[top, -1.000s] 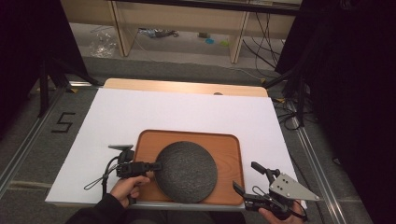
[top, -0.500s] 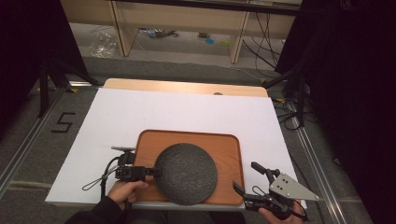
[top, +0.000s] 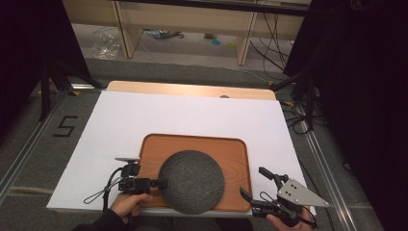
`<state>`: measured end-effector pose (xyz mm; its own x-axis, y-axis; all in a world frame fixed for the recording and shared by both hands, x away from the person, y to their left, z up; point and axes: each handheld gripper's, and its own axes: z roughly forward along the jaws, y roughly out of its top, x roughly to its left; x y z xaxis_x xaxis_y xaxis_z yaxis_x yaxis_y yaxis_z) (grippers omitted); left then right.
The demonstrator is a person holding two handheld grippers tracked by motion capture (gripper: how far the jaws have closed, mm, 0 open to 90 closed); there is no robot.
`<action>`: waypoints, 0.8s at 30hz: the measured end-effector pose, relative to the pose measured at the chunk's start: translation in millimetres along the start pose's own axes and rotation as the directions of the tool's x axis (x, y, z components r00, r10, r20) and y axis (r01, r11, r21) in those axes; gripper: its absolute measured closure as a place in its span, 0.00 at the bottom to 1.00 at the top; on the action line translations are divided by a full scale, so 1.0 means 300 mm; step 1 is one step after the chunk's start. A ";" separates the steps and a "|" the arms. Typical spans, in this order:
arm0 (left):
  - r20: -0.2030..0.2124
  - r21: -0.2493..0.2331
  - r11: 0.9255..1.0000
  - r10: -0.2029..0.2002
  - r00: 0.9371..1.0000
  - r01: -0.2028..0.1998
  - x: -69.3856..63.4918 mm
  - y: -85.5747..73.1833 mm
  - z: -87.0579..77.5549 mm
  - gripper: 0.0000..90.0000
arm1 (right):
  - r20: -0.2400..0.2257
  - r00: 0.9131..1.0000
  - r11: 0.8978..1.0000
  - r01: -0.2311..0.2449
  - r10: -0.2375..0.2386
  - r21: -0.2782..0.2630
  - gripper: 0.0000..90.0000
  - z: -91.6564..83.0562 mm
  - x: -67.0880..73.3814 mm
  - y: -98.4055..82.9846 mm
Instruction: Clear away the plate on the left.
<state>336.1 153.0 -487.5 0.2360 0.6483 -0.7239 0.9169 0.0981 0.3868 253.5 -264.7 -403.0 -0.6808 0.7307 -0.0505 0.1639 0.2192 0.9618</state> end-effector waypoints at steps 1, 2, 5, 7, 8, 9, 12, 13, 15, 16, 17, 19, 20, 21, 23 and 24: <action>-0.009 0.003 1.000 0.008 1.000 -0.008 0.001 -0.001 0.003 0.82 | 0.005 1.000 1.000 -0.003 0.003 -0.009 0.19 0.001 0.001 0.000; -0.009 0.003 1.000 0.008 1.000 -0.008 0.001 -0.001 0.003 0.81 | 0.005 1.000 1.000 -0.003 0.003 -0.009 0.19 0.001 0.001 0.000; -0.089 0.048 0.998 0.054 0.995 -0.050 -0.006 -0.003 0.015 0.76 | 0.004 1.000 1.000 -0.003 0.003 -0.007 0.19 0.001 0.001 -0.001; -0.065 0.063 0.996 0.071 0.995 -0.067 -0.009 0.002 0.015 0.65 | 0.002 1.000 1.000 -0.005 0.005 -0.009 0.19 0.000 0.001 0.001; -0.070 0.083 0.993 0.094 0.993 -0.088 -0.012 0.008 0.012 0.61 | 0.005 1.000 1.000 -0.003 0.003 -0.008 0.19 0.001 0.000 0.000; -0.088 0.082 0.991 0.111 0.990 -0.104 -0.020 0.012 0.009 0.56 | 0.005 1.000 1.000 -0.003 0.003 -0.006 0.19 0.001 0.000 -0.001; -0.109 0.083 0.988 0.143 0.984 -0.134 -0.025 0.022 -0.007 0.47 | 0.000 1.000 1.000 -0.009 0.009 -0.004 0.19 0.000 0.002 0.000; -0.101 0.072 0.990 0.128 0.987 -0.121 -0.024 0.024 -0.011 0.45 | -0.002 1.000 1.000 -0.012 0.012 -0.001 0.19 0.000 0.003 0.000; -0.096 0.072 0.990 0.132 0.987 -0.125 -0.021 0.026 -0.019 0.44 | -0.004 1.000 1.000 -0.012 0.012 0.006 0.19 -0.001 0.003 0.000; -0.084 0.045 0.992 0.122 0.989 -0.119 -0.023 0.028 -0.028 0.42 | 0.004 1.000 1.000 -0.003 0.003 -0.009 0.19 0.000 0.001 0.000; -0.070 0.027 0.993 0.117 0.991 -0.116 -0.023 0.030 -0.031 0.41 | 0.004 1.000 1.000 -0.004 0.004 -0.008 0.19 0.000 0.001 0.000; -0.072 0.011 0.994 0.112 0.991 -0.111 -0.028 0.032 -0.041 0.40 | 0.006 1.000 1.000 -0.003 0.003 -0.006 0.19 0.001 0.000 -0.001; -0.072 0.011 0.994 0.112 0.991 -0.111 -0.028 0.032 -0.041 0.39 | 0.006 1.000 1.000 -0.003 0.003 -0.006 0.19 0.001 0.000 -0.001; -0.044 0.000 0.995 0.105 0.994 -0.105 -0.027 0.034 -0.046 0.38 | 0.006 1.000 1.000 -0.002 0.003 -0.008 0.19 0.000 0.001 0.000; -0.030 -0.005 0.994 0.105 0.994 -0.105 -0.026 0.036 -0.050 0.34 | 0.006 1.000 1.000 -0.004 0.004 -0.008 0.19 0.000 0.000 0.000; -0.030 -0.005 0.994 0.105 0.994 -0.105 -0.026 0.036 -0.050 0.33 | 0.006 1.000 1.000 -0.004 0.004 -0.008 0.19 0.000 0.000 0.000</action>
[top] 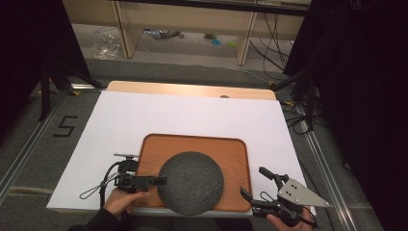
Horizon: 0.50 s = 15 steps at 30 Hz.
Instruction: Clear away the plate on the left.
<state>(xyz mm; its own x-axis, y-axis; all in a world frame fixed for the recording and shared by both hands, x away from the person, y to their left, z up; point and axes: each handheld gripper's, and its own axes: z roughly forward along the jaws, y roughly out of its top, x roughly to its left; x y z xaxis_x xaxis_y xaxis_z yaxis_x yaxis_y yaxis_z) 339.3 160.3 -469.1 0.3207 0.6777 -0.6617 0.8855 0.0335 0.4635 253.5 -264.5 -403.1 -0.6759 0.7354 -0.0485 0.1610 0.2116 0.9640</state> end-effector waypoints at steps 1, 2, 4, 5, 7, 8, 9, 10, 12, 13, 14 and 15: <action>0.017 -0.008 1.000 -0.008 1.000 0.008 0.001 0.003 -0.004 0.33 | -0.002 1.000 1.000 -0.005 0.005 0.005 0.19 0.000 0.001 -0.001; 0.025 -0.026 1.000 -0.005 1.000 0.006 -0.001 0.005 -0.009 0.32 | -0.001 1.000 1.000 0.000 0.000 -0.003 0.19 0.000 0.001 0.000; 0.024 -0.027 1.000 0.009 1.000 -0.009 -0.003 0.008 -0.015 0.31 | -0.009 1.000 1.000 -0.010 0.010 0.005 0.19 -0.001 0.002 0.000; 0.024 -0.029 0.999 0.019 1.000 -0.019 -0.003 0.010 -0.019 0.30 | 0.001 1.000 1.000 0.001 -0.001 0.001 0.19 0.000 0.000 0.000; 0.021 -0.042 0.999 0.021 1.000 -0.021 -0.006 0.012 -0.024 0.30 | -0.001 1.000 1.000 0.001 -0.001 0.000 0.19 0.000 0.001 0.000; 0.024 -0.046 0.999 0.031 0.999 -0.030 -0.006 0.014 -0.028 0.29 | -0.003 1.000 1.000 0.000 0.000 0.000 0.19 0.000 0.001 0.001; 0.022 -0.060 0.998 0.032 0.999 -0.030 -0.008 0.015 -0.032 0.29 | -0.002 1.000 1.000 0.001 -0.001 0.002 0.19 0.000 0.000 0.000; 0.003 -0.072 0.996 0.044 0.999 -0.044 -0.012 0.019 -0.040 0.29 | -0.004 1.000 1.000 0.003 -0.003 0.010 0.19 -0.001 -0.001 0.000; -0.006 -0.077 0.996 0.050 0.999 -0.050 -0.013 0.020 -0.042 0.29 | -0.004 1.000 1.000 0.003 -0.003 0.008 0.19 -0.001 0.000 0.000; -0.008 -0.096 0.994 0.060 0.998 -0.060 -0.017 0.023 -0.050 0.29 | -0.001 1.000 1.000 0.000 0.000 0.000 0.19 0.000 0.000 0.001; -0.002 -0.106 0.992 0.069 0.998 -0.069 -0.018 0.024 -0.052 0.28 | -0.001 1.000 1.000 0.001 -0.001 0.002 0.19 0.000 0.000 0.000; -0.002 -0.106 0.992 0.069 0.998 -0.069 -0.018 0.024 -0.052 0.28 | -0.001 1.000 1.000 0.001 -0.001 0.002 0.19 0.000 0.000 0.000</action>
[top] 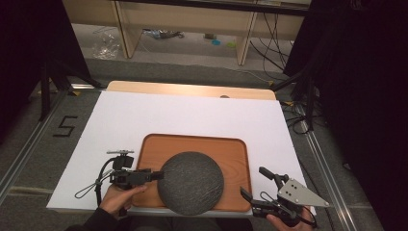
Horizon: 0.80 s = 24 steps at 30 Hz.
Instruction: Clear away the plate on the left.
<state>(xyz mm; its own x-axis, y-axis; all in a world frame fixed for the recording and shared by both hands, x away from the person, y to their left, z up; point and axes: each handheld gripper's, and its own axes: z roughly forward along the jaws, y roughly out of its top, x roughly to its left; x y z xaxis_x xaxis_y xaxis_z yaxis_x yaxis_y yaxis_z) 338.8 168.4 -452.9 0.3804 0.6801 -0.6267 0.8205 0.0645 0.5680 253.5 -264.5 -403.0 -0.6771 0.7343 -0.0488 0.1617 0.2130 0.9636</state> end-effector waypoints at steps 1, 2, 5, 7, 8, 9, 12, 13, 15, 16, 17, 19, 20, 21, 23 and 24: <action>-0.013 -0.019 1.000 0.023 1.000 -0.023 -0.006 0.001 -0.007 0.28 | -0.005 1.000 1.000 0.002 -0.002 0.006 0.19 -0.001 0.000 0.000; -0.013 -0.019 1.000 0.023 1.000 -0.023 -0.006 0.001 -0.007 0.28 | -0.005 1.000 1.000 0.002 -0.002 0.006 0.19 -0.001 0.000 0.000; -0.011 -0.039 0.999 0.024 1.000 -0.024 -0.006 0.003 -0.016 0.28 | -0.003 1.000 1.000 0.003 -0.003 0.007 0.19 -0.001 -0.001 0.000; -0.013 -0.060 0.998 0.026 1.000 -0.027 -0.006 0.005 -0.024 0.28 | -0.004 1.000 1.000 0.001 -0.001 0.007 0.19 -0.001 0.000 0.000; -0.020 -0.076 0.997 0.029 0.999 -0.031 -0.007 0.007 -0.031 0.28 | 0.003 1.000 1.000 -0.001 0.001 0.001 0.19 0.000 0.000 0.000; -0.020 -0.076 0.997 0.029 0.999 -0.031 -0.007 0.007 -0.031 0.28 | -0.004 1.000 1.000 -0.014 0.014 0.012 0.19 -0.001 0.003 -0.001; -0.012 -0.105 0.993 0.045 0.999 -0.046 -0.006 0.011 -0.050 0.27 | -0.004 1.000 1.000 -0.013 0.014 0.011 0.19 -0.001 0.003 0.000; -0.012 -0.105 0.993 0.045 0.999 -0.046 -0.006 0.011 -0.050 0.27 | -0.004 1.000 1.000 -0.013 0.014 0.011 0.19 -0.001 0.003 0.000; -0.001 -0.123 0.991 0.043 0.999 -0.043 -0.002 0.012 -0.058 0.27 | -0.006 1.000 1.000 -0.009 0.009 0.015 0.19 -0.002 0.001 0.000; -0.008 -0.134 0.990 0.042 0.999 -0.043 0.001 0.013 -0.068 0.27 | -0.008 1.000 1.000 0.001 -0.001 0.009 0.19 0.000 0.000 -0.001; -0.009 -0.143 0.989 0.041 0.999 -0.042 0.003 0.014 -0.073 0.27 | -0.009 1.000 1.000 0.001 -0.001 0.008 0.19 0.000 -0.001 0.000; -0.004 -0.154 0.987 0.043 0.999 -0.043 0.006 0.015 -0.079 0.27 | -0.003 1.000 1.000 -0.015 0.016 0.014 0.19 -0.002 0.003 0.000; -0.003 -0.171 0.984 0.043 0.999 -0.043 0.008 0.016 -0.088 0.27 | -0.011 1.000 1.000 -0.006 0.006 0.016 0.19 -0.001 0.000 -0.001; -0.006 -0.167 0.985 0.049 0.999 -0.049 0.009 0.017 -0.096 0.27 | -0.009 1.000 1.000 -0.004 0.004 0.016 0.19 -0.001 0.001 0.000; 0.001 -0.184 0.981 0.060 0.998 -0.059 0.011 0.016 -0.106 0.27 | -0.003 1.000 1.000 -0.009 0.009 0.015 0.19 -0.002 0.001 0.000; 0.005 -0.192 0.980 0.062 0.998 -0.059 0.010 0.016 -0.112 0.27 | -0.014 1.000 1.000 -0.011 0.011 0.014 0.19 0.000 0.001 -0.001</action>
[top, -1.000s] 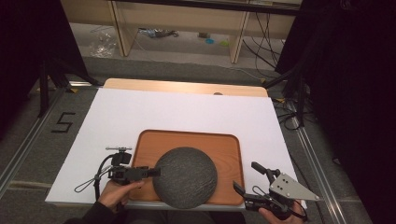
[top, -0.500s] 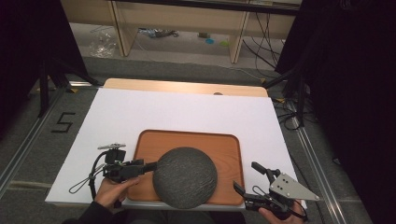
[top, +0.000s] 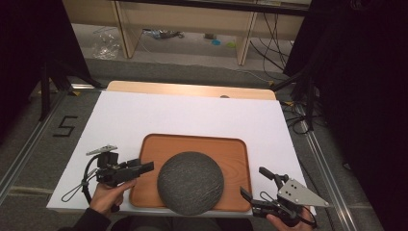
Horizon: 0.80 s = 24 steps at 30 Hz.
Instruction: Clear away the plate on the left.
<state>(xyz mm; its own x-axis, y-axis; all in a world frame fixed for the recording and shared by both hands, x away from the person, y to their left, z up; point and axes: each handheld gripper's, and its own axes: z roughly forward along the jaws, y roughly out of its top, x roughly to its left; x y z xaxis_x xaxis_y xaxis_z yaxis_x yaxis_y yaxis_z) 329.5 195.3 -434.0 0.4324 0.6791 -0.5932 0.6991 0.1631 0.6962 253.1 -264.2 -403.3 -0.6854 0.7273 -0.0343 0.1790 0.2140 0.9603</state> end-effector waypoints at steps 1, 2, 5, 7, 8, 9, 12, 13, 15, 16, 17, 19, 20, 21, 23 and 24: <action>0.000 0.000 1.000 0.011 1.000 -0.011 0.001 0.000 -0.005 0.27 | -0.005 1.000 1.000 0.009 -0.009 -0.012 0.19 0.003 -0.002 -0.001; -0.005 -0.012 1.000 0.018 1.000 -0.018 -0.002 0.000 -0.008 0.27 | 0.005 1.000 1.000 0.011 -0.011 -0.002 0.19 0.000 -0.001 0.001; -0.010 -0.037 0.999 0.039 0.999 -0.039 -0.011 0.002 -0.020 0.27 | -0.004 1.000 1.000 0.003 -0.003 -0.008 0.19 0.002 -0.001 0.000; -0.008 -0.033 0.998 0.047 0.999 -0.047 -0.011 0.003 -0.026 0.27 | -0.005 1.000 1.000 0.006 -0.006 -0.015 0.19 0.005 -0.001 -0.001; -0.011 -0.022 0.998 0.060 0.998 -0.061 -0.008 0.003 -0.032 0.26 | 0.009 1.000 1.000 -0.001 0.001 0.000 0.19 -0.001 0.002 0.000; -0.015 -0.036 0.998 0.055 0.998 -0.056 -0.009 0.003 -0.038 0.26 | 0.017 1.000 1.000 0.012 -0.011 -0.013 0.19 0.002 0.000 0.000; -0.018 -0.046 0.996 0.077 0.997 -0.077 -0.006 0.004 -0.056 0.26 | 0.012 1.000 1.000 0.012 -0.012 -0.012 0.19 0.003 0.000 0.000; -0.018 -0.046 0.996 0.077 0.997 -0.077 -0.006 0.004 -0.056 0.26 | 0.012 1.000 1.000 0.012 -0.012 -0.012 0.19 0.003 0.000 0.000; -0.024 -0.060 0.992 0.110 0.994 -0.111 -0.011 0.005 -0.074 0.26 | 0.007 1.000 1.000 0.009 -0.009 -0.014 0.19 0.004 0.000 0.000; -0.024 -0.060 0.992 0.110 0.994 -0.111 -0.011 0.005 -0.074 0.26 | 0.007 1.000 1.000 0.009 -0.009 -0.014 0.19 0.004 0.000 0.000; -0.019 -0.071 0.988 0.136 0.991 -0.137 -0.017 0.006 -0.087 0.25 | 0.006 1.000 1.000 0.011 -0.011 -0.019 0.19 0.005 0.000 0.000; -0.019 -0.079 0.986 0.148 0.989 -0.149 -0.021 0.006 -0.094 0.25 | 0.013 1.000 1.000 0.011 -0.011 -0.012 0.19 0.003 0.000 0.001; -0.016 -0.088 0.983 0.159 0.987 -0.160 -0.024 0.006 -0.100 0.25 | 0.005 1.000 1.000 0.010 -0.010 -0.011 0.19 0.003 0.000 0.000; -0.005 -0.099 0.977 0.188 0.982 -0.187 -0.031 0.005 -0.111 0.23 | 0.008 1.000 1.000 0.009 -0.009 -0.016 0.19 0.004 0.000 -0.001; -0.028 -0.105 0.966 0.236 0.971 -0.238 -0.046 0.002 -0.121 0.22 | 0.015 1.000 1.000 0.012 -0.012 -0.015 0.19 0.003 0.000 0.001; -0.037 -0.108 0.961 0.253 0.967 -0.255 -0.054 -0.001 -0.124 0.21 | 0.004 1.000 1.000 0.011 -0.011 -0.014 0.19 0.004 -0.001 0.000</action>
<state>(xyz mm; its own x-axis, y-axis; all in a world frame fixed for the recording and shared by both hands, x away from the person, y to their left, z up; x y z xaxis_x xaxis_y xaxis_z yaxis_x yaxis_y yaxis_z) 301.2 210.9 -409.6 0.5734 0.7246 -0.3824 0.4998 0.0606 0.8640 254.3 -263.7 -403.5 -0.6848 0.7273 -0.0461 0.1615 0.2132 0.9636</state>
